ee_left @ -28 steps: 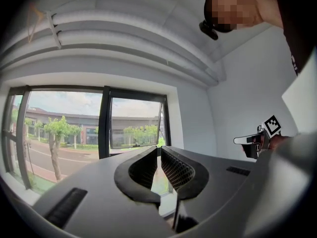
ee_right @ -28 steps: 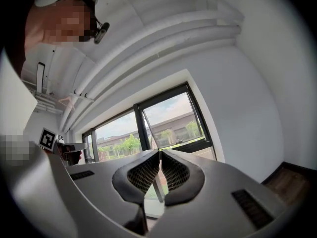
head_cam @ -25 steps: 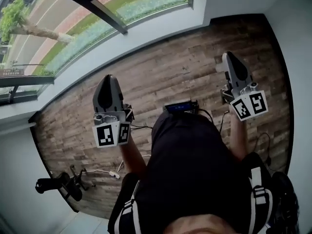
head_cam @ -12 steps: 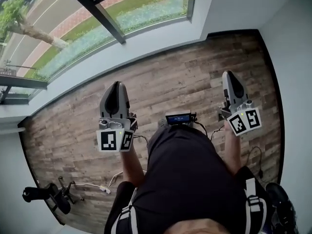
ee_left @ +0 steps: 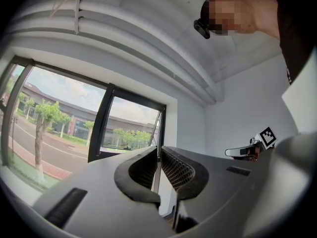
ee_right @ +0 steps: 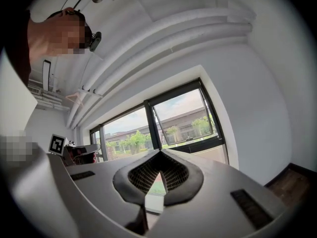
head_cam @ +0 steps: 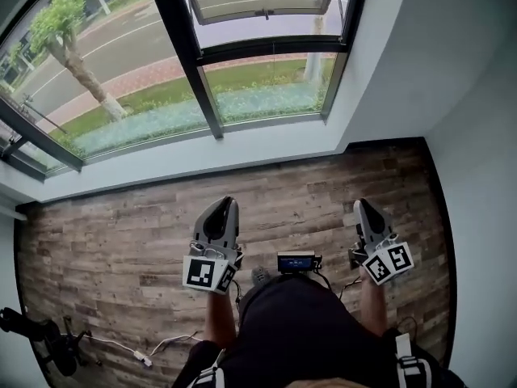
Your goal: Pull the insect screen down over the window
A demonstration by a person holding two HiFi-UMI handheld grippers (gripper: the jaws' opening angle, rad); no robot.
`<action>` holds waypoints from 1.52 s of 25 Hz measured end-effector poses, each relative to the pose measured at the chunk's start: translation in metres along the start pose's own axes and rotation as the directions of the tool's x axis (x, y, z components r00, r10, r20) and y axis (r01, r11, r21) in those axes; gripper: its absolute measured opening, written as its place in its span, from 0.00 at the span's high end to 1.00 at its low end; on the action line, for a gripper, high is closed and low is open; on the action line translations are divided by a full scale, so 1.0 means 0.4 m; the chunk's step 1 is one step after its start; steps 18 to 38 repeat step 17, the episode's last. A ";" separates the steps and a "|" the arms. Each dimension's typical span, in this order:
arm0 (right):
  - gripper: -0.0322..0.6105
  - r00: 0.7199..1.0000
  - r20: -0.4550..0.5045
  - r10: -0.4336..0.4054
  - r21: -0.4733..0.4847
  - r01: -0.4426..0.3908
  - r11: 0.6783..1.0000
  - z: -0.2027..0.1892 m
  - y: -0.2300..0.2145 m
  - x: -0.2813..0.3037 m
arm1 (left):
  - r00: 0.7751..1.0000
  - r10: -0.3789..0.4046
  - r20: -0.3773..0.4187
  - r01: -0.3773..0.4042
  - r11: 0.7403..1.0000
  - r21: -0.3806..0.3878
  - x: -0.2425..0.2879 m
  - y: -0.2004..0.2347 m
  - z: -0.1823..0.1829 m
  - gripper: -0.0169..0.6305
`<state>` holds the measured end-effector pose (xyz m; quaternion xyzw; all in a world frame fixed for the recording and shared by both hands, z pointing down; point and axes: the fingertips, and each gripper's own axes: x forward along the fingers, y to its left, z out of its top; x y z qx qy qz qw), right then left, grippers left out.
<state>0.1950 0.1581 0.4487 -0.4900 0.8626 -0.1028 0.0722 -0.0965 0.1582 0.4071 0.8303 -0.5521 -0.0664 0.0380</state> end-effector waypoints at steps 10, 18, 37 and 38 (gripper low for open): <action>0.94 0.997 -0.030 0.069 -0.022 -0.070 0.997 -0.015 0.085 0.041 | 1.000 0.011 -0.016 -0.011 1.000 -0.014 -0.028 0.035 -0.007 0.93; 0.94 0.998 -0.039 0.057 -0.024 -0.058 0.998 -0.019 0.070 0.010 | 1.000 0.012 -0.020 -0.012 1.000 -0.018 -0.037 0.018 -0.012 0.93; 0.94 0.998 -0.039 0.057 -0.024 -0.058 0.998 -0.019 0.070 0.010 | 1.000 0.012 -0.020 -0.012 1.000 -0.018 -0.037 0.018 -0.012 0.93; 0.94 0.998 -0.039 0.057 -0.024 -0.058 0.998 -0.019 0.070 0.010 | 1.000 0.012 -0.020 -0.012 1.000 -0.018 -0.037 0.018 -0.012 0.93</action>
